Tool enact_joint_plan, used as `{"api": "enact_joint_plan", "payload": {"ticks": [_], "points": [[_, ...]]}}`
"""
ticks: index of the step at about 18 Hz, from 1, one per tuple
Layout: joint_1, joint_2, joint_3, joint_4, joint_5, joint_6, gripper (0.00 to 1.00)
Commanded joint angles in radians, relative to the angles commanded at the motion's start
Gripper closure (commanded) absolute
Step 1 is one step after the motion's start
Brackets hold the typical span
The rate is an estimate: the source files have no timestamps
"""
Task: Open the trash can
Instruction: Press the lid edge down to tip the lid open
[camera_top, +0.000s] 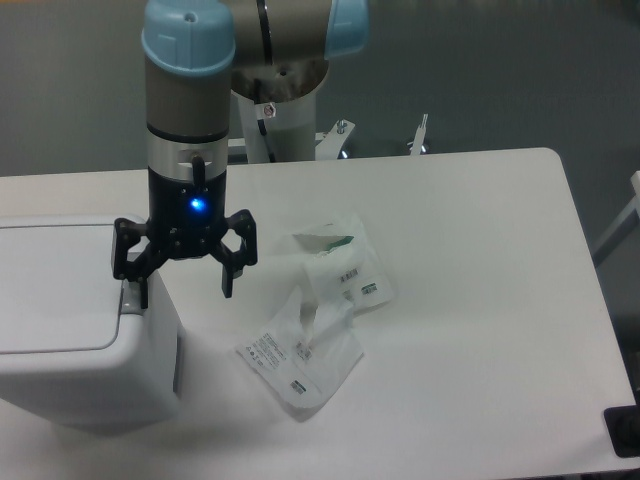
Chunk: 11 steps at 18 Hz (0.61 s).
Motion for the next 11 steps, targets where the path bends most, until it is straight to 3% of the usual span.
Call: {"api": "enact_joint_plan", "payload": {"ticks": [11], "points": [[0.008,0.005,0.009,0.005,-0.002,0.005,0.0]]}}
